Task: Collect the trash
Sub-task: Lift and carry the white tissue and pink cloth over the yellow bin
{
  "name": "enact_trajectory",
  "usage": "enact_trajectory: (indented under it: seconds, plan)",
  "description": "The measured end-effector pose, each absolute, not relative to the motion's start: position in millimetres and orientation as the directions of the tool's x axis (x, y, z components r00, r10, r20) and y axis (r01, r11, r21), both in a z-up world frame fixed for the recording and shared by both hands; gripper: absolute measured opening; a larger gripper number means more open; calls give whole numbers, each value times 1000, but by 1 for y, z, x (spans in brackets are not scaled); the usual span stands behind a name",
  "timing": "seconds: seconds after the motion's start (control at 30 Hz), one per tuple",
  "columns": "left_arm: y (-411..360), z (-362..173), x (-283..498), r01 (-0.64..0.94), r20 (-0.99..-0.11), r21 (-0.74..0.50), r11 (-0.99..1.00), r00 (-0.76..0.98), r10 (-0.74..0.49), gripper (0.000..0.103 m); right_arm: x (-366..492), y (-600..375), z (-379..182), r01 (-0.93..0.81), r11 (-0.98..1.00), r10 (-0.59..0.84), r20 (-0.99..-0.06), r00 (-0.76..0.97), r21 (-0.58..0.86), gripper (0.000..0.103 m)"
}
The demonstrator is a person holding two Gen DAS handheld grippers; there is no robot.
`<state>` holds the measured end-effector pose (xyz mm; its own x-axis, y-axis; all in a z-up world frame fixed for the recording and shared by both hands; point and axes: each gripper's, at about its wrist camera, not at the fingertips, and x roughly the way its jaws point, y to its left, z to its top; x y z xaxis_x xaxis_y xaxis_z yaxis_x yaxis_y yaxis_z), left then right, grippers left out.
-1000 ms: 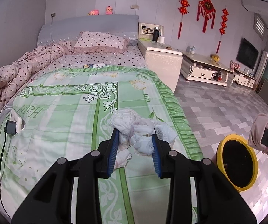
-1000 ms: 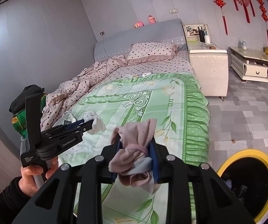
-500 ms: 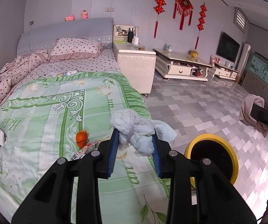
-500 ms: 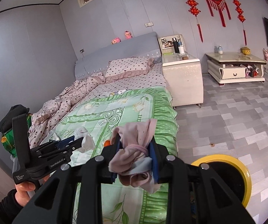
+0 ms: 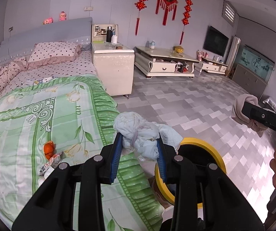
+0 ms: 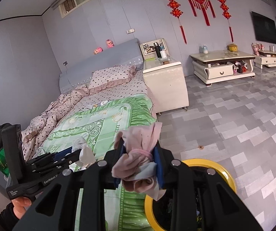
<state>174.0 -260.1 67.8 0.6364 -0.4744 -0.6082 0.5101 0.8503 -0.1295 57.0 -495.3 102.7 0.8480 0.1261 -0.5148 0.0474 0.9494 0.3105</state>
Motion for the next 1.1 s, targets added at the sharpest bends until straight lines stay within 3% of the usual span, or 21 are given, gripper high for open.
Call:
enact_trajectory:
  seconds: [1.1]
  plan:
    - [-375,-79,189,636,-751,-188,748,398,-527,36,94,-578,-25,239,892,101,-687,720,382,27]
